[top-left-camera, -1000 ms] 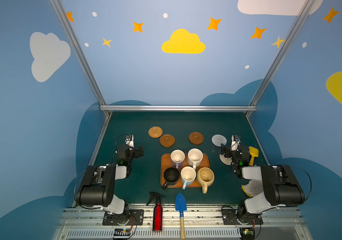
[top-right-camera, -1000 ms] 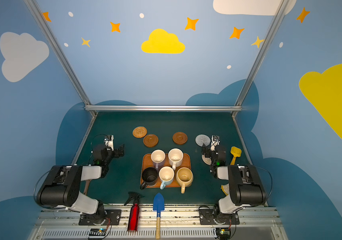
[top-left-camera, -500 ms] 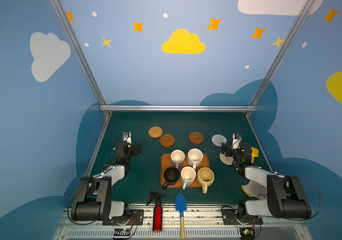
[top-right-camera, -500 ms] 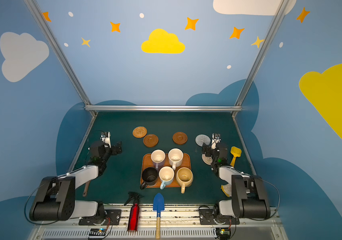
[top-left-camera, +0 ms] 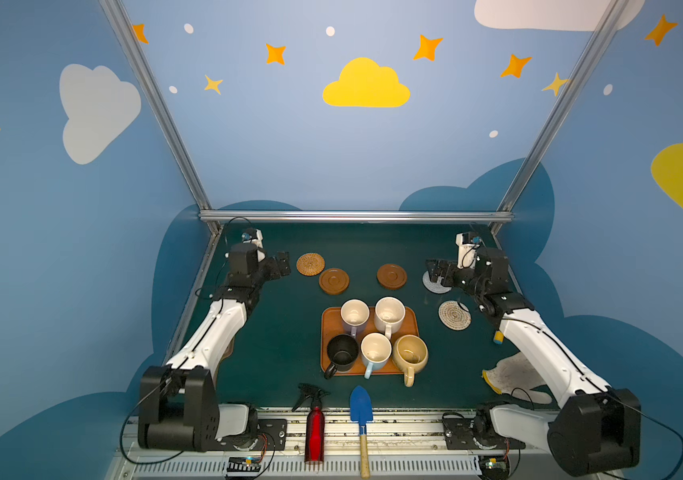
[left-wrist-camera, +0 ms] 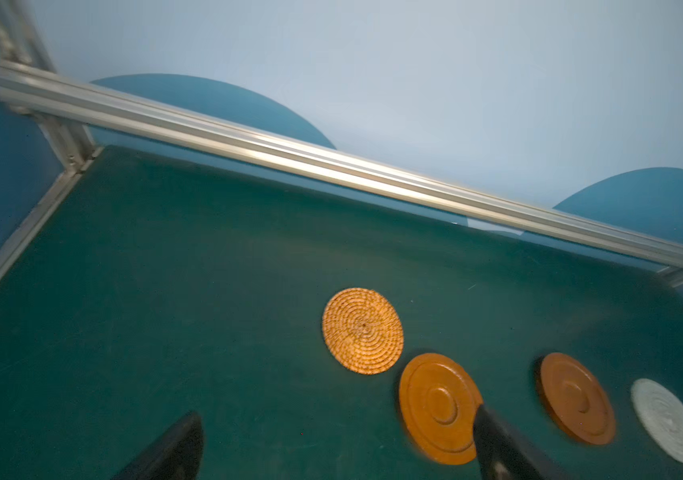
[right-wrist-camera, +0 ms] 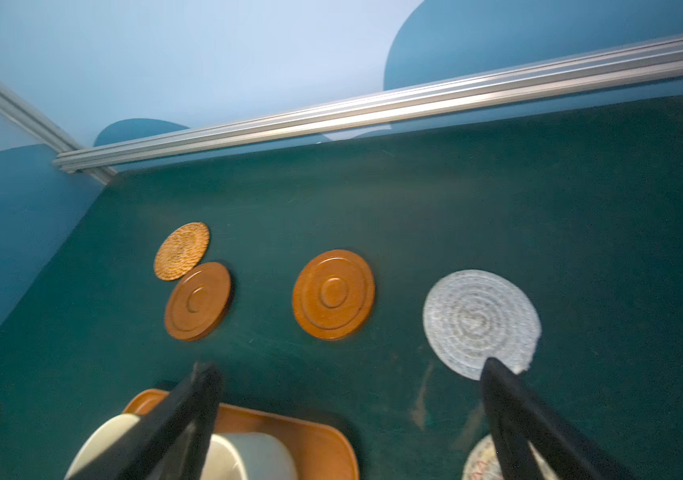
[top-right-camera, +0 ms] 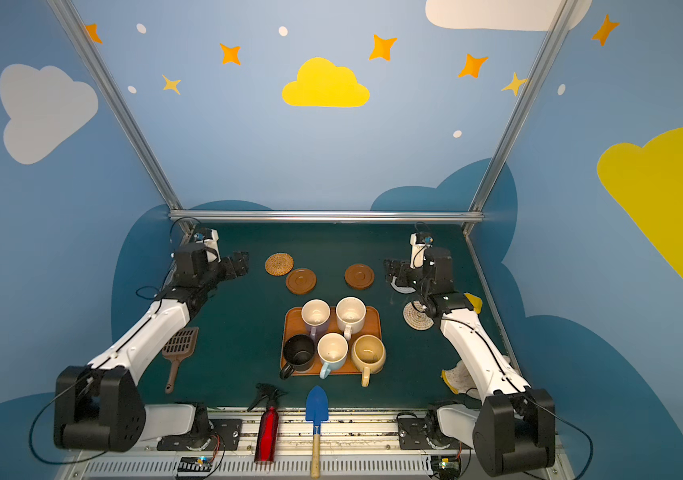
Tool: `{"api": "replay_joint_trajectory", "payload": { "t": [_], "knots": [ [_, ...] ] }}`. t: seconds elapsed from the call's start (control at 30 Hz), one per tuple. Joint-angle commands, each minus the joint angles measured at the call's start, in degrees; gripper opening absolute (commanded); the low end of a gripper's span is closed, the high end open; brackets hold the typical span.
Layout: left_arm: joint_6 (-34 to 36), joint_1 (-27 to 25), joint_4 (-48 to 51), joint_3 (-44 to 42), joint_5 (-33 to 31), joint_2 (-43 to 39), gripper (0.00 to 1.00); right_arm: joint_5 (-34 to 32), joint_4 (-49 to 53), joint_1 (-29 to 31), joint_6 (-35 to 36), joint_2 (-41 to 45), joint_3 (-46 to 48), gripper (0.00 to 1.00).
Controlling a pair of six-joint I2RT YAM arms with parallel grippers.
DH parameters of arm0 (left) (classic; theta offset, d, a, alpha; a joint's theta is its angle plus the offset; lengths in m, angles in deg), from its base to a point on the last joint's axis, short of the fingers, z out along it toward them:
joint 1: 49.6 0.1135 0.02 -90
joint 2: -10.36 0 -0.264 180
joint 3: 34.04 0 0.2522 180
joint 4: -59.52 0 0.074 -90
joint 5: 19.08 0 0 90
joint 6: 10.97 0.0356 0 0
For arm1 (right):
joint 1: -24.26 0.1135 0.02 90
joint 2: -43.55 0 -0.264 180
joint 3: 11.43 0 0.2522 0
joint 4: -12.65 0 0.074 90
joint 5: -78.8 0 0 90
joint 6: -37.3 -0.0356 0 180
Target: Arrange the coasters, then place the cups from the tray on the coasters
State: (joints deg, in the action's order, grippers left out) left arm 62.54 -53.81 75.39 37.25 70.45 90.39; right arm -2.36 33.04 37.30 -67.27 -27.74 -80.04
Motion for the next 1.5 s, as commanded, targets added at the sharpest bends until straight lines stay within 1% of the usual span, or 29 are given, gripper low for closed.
{"api": "replay_joint_trajectory", "payload": {
  "t": [0.0, 0.07, 0.23, 0.33, 0.47, 0.53, 0.6, 0.67, 0.73, 0.8, 1.03, 1.13, 1.27, 1.37, 1.47],
  "knots": [
    [1.1, -2.4, 11.8, 7.9, 0.1, 6.7, 1.00, 3.6, 8.5, 2.3, -3.2, -3.7, -5.0, 0.97],
    [1.5, -2.9, 13.4, 12.1, 0.7, 12.0, 0.99, 4.7, 9.4, 4.2, -4.0, -5.9, -7.5, 0.96],
    [2.1, -3.6, 18.0, 22.8, 0.5, 24.6, 0.96, 2.9, 10.8, 10.5, -3.8, -11.2, -13.0, 0.95],
    [3.5, -4.8, 23.7, 30.7, -2.2, 32.3, 0.90, 2.2, 13.3, 13.0, -3.4, -15.3, -17.3, 0.95],
    [5.9, -6.5, 32.8, 43.4, -6.0, 42.5, 0.84, 1.4, 14.3, 15.7, -3.2, -20.0, -21.2, 0.94],
    [6.6, -6.8, 35.5, 48.2, -6.7, 45.9, 0.82, 1.7, 15.0, 17.0, -2.7, -22.5, -23.2, 0.93],
    [7.9, -7.1, 37.2, 52.2, -5.8, 48.9, 0.75, 2.6, 15.4, 18.0, -2.0, -25.0, -25.1, 0.92],
    [8.5, -7.7, 39.1, 55.6, -7.0, 51.7, 0.70, 3.8, 15.8, 18.3, -1.9, -27.2, -26.8, 0.92],
    [8.6, -8.1, 40.4, 58.0, -7.0, 54.0, 0.62, 4.8, 16.1, 18.3, -1.9, -28.6, -28.0, 0.92],
    [8.3, -8.3, 42.5, 61.3, -6.7, 56.4, 0.62, 5.1, 16.3, 18.3, -1.8, -29.4, -28.7, 0.92],
    [9.5, -10.1, 49.7, 73.1, -10.9, 63.5, 0.62, 7.2, 16.3, 18.3, -1.7, -31.7, -30.2, 0.90],
    [9.9, -10.9, 50.1, 74.7, -12.0, 64.7, 0.62, 8.1, 16.7, 18.3, -1.7, -32.6, -30.6, 0.90],
    [10.2, -11.8, 50.1, 75.0, -12.9, 66.0, 0.67, 8.6, 16.7, 18.4, -1.7, -33.0, -30.4, 0.90],
    [9.8, -12.2, 52.5, 76.9, -14.9, 67.7, 0.67, 9.0, 17.0, 18.4, -1.7, -33.0, -30.4, 0.90],
    [9.0, -12.3, 54.7, 78.2, -14.9, 69.2, 0.66, 9.0, 16.6, 18.4, -1.9, -32.7, -29.8, 0.90]
  ]
}}
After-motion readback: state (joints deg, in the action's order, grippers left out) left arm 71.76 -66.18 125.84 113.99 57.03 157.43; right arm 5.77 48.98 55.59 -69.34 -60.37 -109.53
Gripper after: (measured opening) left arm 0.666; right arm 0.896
